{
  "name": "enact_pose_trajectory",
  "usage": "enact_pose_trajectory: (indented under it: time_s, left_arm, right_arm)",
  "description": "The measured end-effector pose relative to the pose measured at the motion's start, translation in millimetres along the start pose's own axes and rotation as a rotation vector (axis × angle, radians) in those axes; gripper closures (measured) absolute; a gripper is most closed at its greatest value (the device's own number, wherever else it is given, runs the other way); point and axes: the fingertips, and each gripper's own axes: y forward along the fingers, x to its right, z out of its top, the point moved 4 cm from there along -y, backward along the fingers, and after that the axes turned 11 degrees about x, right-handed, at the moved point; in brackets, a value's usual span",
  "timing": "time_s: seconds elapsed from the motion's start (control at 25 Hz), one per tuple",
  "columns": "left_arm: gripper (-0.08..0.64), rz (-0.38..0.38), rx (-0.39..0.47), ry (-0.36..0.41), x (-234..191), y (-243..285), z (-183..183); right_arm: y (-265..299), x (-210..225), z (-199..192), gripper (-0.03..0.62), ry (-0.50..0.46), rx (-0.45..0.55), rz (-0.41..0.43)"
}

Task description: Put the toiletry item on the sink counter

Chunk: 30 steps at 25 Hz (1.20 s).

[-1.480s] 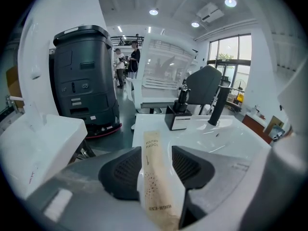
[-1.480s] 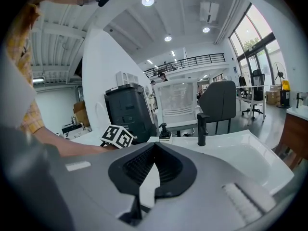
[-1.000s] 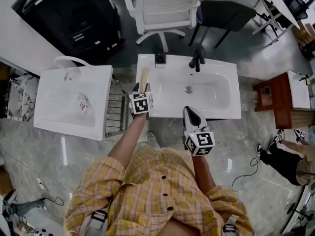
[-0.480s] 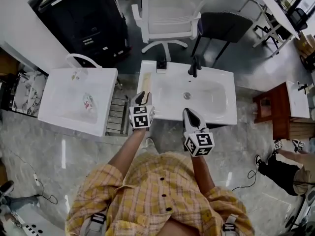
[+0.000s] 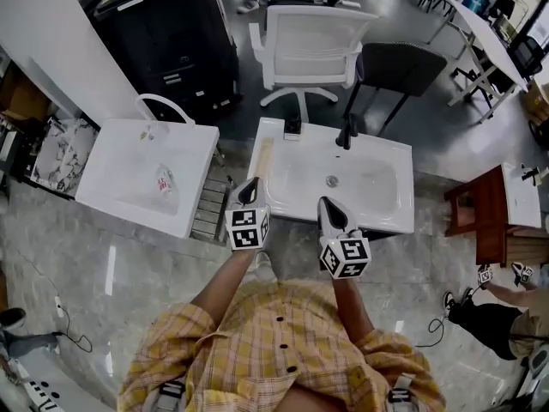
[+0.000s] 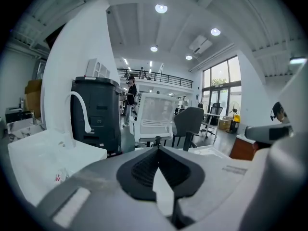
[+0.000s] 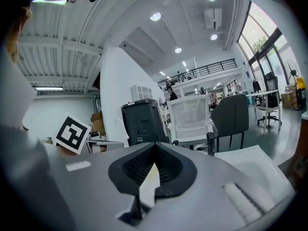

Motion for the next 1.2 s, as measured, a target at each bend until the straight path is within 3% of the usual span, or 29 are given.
enact_pose_trajectory:
  time_s: [0.36, 0.68, 1.2]
  left_arm:
    - [0.56, -0.072, 0.08, 0.017, 23.5, -36.7, 15.2]
    - [0.56, -0.067, 0.121, -0.002, 23.9, -50.2, 21.3]
    - [0.56, -0.09, 0.149, 0.044, 28.4, -71.4, 23.9]
  right_arm:
    - [-4.6, -8.0, 5.3, 0.594, -0.029, 0.017, 0.014]
    - [-7.8, -5.6, 9.0, 0.594, -0.022, 0.03, -0.005]
    - [-11.4, -9.0, 4.9, 0.594, -0.009, 0.028, -0.014]
